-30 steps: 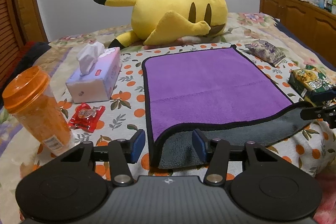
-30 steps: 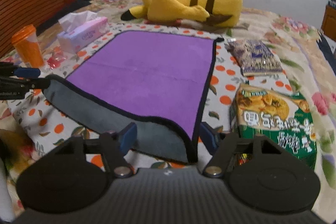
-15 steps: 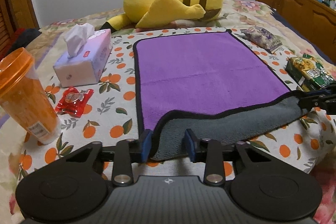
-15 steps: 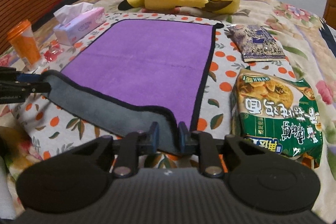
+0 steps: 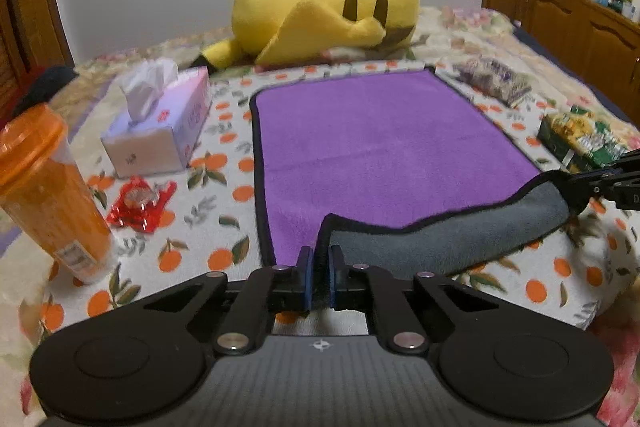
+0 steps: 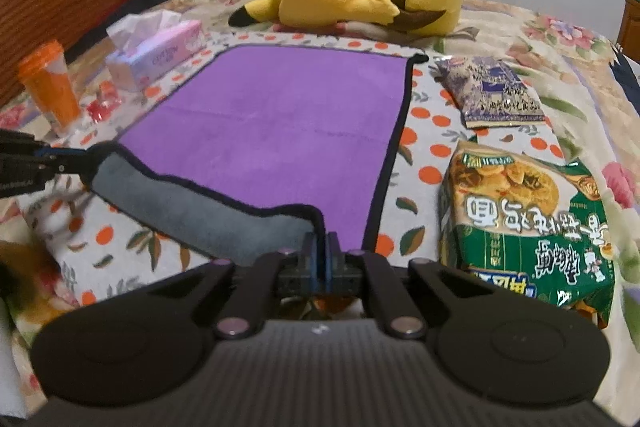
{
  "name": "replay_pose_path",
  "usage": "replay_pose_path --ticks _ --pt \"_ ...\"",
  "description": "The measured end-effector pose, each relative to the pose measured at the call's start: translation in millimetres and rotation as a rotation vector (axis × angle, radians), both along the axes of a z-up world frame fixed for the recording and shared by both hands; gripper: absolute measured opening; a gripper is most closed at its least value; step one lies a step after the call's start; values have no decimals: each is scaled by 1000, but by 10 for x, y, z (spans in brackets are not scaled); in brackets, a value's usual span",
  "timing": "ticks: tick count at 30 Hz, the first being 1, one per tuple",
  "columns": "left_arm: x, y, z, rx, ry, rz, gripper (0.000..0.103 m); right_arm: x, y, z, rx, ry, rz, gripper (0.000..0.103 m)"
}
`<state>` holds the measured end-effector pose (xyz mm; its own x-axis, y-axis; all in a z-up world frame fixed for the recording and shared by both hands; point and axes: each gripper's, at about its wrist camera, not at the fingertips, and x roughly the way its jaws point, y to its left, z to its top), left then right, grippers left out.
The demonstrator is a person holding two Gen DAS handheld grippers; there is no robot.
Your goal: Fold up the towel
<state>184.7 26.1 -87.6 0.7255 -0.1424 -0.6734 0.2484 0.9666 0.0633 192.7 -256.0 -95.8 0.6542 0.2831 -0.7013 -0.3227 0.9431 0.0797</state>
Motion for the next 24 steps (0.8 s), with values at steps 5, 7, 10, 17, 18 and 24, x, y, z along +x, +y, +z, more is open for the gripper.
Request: replay_pose_path --ticks 5,7,10,17,18,24 --pt "-43 -6 119 -22 -44 -6 7 2 -29 73 18 -53 -9 4" --pt "-59 -12 154 -24 -60 -8 7 11 -43 84 19 -62 -11 4" --pt "-79 -21 216 -33 -85 -12 7 23 -58 110 22 -80 -9 4" --pt "-115 -19 333 -60 -143 -18 7 29 -87 200 37 -133 -7 4" --pt "-107 -13 335 -67 -144 -17 7 32 -90 208 35 -139 -6 4" --pt "0 -17 273 -61 -130 -6 7 53 -81 237 29 -180 9 4"
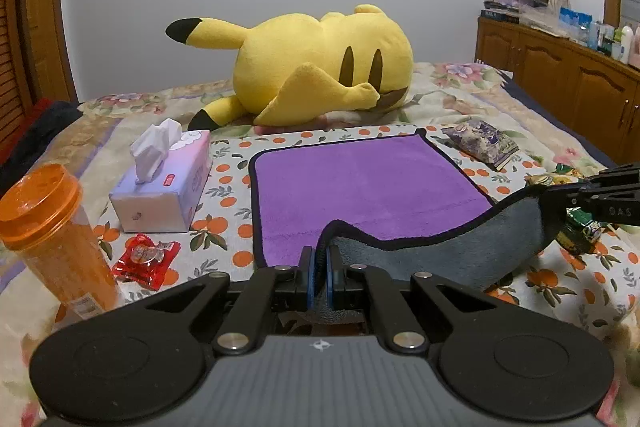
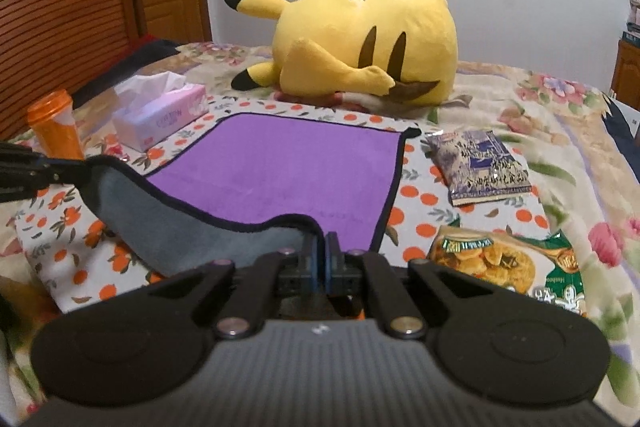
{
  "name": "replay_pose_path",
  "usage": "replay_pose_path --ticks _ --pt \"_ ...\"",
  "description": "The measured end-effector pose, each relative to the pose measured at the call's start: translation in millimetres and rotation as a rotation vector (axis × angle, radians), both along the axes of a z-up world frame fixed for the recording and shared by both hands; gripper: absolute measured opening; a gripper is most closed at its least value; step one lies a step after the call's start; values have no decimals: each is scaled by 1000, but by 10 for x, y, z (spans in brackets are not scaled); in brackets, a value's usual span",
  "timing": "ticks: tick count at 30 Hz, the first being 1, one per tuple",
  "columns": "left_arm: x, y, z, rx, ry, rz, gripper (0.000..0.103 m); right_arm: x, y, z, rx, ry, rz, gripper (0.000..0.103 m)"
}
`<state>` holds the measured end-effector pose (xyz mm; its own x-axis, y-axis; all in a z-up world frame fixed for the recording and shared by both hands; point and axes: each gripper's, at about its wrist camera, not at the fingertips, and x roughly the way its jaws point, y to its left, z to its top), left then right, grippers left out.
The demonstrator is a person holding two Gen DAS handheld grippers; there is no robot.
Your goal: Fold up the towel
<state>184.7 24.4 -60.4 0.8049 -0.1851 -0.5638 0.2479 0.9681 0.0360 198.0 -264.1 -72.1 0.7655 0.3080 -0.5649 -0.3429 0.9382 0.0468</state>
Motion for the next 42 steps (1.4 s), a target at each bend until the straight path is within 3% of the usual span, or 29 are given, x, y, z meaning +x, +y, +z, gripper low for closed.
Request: replay_pose_path --ticks 17,42 --pt "93 14 198 -24 -57 -3 6 199 -53 7 -20 -54 0 4" --pt "418 -73 379 26 -93 -8 6 491 -27 229 -42 -155 17 3"
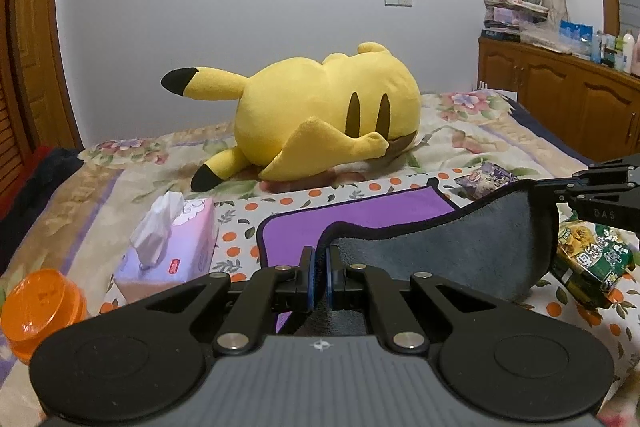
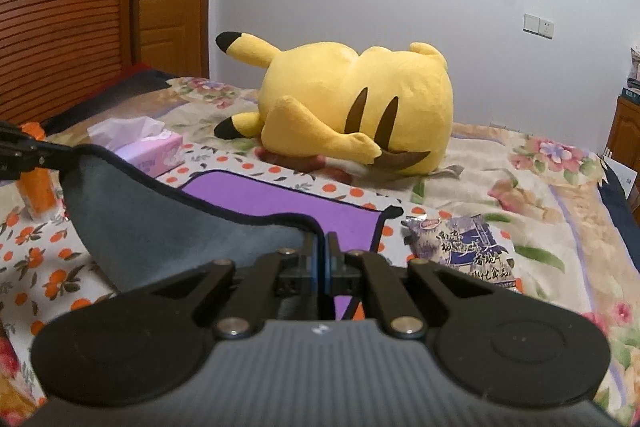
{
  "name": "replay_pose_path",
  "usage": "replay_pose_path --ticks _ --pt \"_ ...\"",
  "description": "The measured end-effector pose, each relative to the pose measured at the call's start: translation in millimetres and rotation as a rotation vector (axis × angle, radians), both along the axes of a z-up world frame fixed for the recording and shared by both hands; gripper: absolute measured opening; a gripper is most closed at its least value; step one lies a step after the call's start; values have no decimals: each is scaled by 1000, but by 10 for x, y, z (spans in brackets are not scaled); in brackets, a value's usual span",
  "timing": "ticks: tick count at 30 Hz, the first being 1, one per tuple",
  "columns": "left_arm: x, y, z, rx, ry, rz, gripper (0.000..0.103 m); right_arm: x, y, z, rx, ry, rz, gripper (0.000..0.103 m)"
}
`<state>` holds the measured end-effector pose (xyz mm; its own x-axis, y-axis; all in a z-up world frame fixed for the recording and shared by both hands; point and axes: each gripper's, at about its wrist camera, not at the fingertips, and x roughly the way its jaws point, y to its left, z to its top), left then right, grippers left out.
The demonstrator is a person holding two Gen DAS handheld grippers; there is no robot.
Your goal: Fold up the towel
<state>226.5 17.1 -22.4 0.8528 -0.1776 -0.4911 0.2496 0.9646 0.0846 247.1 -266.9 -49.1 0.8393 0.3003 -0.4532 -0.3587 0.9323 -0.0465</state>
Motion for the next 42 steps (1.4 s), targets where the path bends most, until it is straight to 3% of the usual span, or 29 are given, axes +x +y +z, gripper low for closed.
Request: replay_pose_path --ticks 27,42 --pt "499 14 286 9 -82 20 6 448 143 250 -79 -101 11 3" --pt "922 -21 214 47 -137 58 6 873 202 136 -95 -103 -43 3"
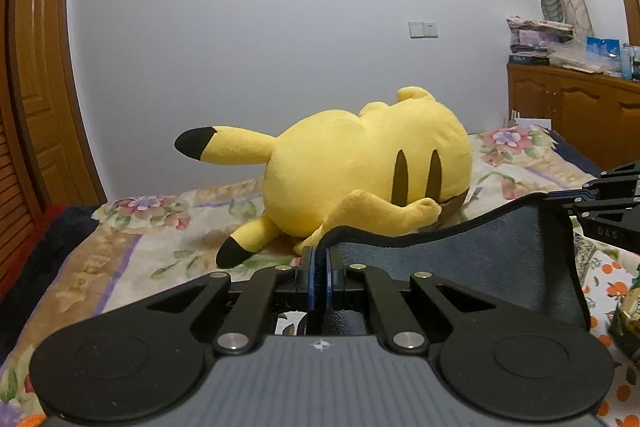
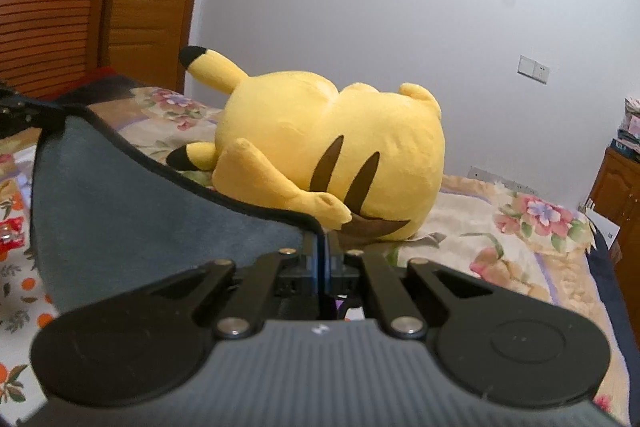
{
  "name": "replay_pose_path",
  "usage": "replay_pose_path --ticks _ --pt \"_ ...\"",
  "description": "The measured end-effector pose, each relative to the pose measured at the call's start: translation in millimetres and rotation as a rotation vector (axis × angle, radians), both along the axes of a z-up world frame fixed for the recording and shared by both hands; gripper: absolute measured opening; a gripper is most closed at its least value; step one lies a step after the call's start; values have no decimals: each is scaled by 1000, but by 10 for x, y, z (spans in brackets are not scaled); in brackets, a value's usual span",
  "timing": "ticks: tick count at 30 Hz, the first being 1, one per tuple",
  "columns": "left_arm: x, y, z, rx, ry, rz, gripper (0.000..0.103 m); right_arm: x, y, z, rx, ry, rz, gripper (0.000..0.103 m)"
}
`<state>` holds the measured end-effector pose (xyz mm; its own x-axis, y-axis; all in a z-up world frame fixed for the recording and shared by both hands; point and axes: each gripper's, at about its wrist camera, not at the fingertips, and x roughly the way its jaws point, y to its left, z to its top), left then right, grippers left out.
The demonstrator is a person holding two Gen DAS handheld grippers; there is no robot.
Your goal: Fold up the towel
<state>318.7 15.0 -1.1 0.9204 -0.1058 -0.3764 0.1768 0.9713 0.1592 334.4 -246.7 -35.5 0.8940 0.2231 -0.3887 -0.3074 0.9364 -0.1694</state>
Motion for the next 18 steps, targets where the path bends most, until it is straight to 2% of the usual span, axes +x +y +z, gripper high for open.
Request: replay_pose_path --ticks 13,18 --pt "365 26 -307 17 33 30 6 323 52 -239 -27 24 -39 3" --pt "491 -1 -477 29 58 41 6 457 25 -383 22 92 -68 3"
